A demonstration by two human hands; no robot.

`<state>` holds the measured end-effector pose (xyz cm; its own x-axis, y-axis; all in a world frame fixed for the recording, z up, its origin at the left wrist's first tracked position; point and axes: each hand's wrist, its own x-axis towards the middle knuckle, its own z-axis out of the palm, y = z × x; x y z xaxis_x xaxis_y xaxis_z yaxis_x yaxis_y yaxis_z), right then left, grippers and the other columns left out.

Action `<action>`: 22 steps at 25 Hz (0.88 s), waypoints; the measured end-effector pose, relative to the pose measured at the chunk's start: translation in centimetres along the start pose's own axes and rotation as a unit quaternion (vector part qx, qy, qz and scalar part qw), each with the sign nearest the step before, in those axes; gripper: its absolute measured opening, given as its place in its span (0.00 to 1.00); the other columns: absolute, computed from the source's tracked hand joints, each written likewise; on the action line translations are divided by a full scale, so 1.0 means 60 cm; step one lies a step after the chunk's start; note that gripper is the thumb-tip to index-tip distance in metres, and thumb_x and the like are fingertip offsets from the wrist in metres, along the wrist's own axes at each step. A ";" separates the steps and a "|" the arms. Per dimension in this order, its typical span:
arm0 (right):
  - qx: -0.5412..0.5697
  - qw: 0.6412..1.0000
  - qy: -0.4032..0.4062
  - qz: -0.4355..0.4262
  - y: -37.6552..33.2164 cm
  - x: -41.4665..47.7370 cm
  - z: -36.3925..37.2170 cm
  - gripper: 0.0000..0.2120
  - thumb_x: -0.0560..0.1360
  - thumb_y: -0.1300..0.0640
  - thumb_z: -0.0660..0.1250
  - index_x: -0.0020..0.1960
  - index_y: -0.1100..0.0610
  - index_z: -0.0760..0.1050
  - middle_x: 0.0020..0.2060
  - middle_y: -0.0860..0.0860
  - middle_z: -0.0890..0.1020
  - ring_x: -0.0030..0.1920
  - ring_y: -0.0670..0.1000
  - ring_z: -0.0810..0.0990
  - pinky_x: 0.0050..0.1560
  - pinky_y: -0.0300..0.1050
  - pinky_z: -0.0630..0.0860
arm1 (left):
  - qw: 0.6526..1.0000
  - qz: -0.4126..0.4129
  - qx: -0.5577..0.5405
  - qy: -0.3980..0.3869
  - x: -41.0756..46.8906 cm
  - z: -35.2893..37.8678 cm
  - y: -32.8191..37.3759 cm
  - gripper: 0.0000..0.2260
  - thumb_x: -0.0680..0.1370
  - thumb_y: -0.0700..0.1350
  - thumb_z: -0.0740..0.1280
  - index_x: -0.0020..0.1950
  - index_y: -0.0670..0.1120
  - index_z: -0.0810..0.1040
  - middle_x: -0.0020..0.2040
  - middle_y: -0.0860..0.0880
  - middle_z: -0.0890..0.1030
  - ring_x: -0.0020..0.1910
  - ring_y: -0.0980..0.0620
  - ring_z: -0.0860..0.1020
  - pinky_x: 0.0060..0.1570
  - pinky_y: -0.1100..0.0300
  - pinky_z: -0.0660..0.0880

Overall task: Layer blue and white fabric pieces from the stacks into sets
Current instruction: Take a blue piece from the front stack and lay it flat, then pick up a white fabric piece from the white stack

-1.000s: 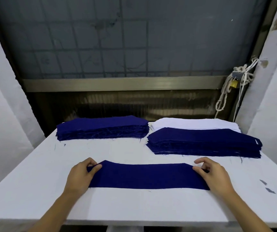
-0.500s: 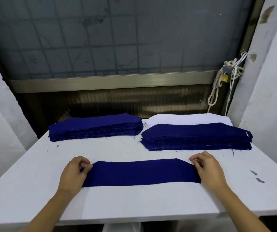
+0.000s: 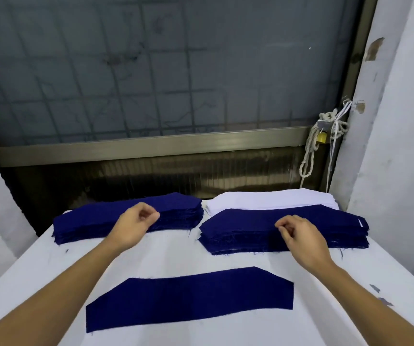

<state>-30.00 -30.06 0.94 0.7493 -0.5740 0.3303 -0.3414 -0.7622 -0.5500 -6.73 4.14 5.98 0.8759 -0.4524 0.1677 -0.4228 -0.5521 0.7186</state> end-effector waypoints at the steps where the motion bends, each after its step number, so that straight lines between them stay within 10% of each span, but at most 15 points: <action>1: -0.009 1.000 -0.010 0.004 -0.004 0.025 -0.003 0.06 0.82 0.55 0.66 0.55 0.47 0.80 0.48 0.42 0.81 0.47 0.44 0.79 0.44 0.40 0.79 | 0.999 -0.006 -0.027 -0.038 0.025 0.018 0.030 0.05 0.82 0.48 0.68 0.56 0.49 0.80 0.52 0.51 0.82 0.53 0.52 0.80 0.55 0.53 0.79; 22: -0.058 0.997 -0.050 0.020 0.034 0.311 0.132 0.06 0.80 0.52 0.67 0.56 0.48 0.80 0.53 0.45 0.81 0.50 0.45 0.78 0.53 0.39 0.79 | 0.977 -0.004 0.171 -0.128 0.313 0.347 0.130 0.10 0.79 0.49 0.72 0.49 0.42 0.84 0.46 0.45 0.84 0.45 0.48 0.83 0.52 0.52 0.82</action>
<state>-12.22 -39.97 -0.12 0.7853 -0.5754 0.2286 -0.4305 -0.7727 -0.4665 1.58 -23.26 0.69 0.8112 -0.5833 -0.0416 -0.5077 -0.7377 0.4450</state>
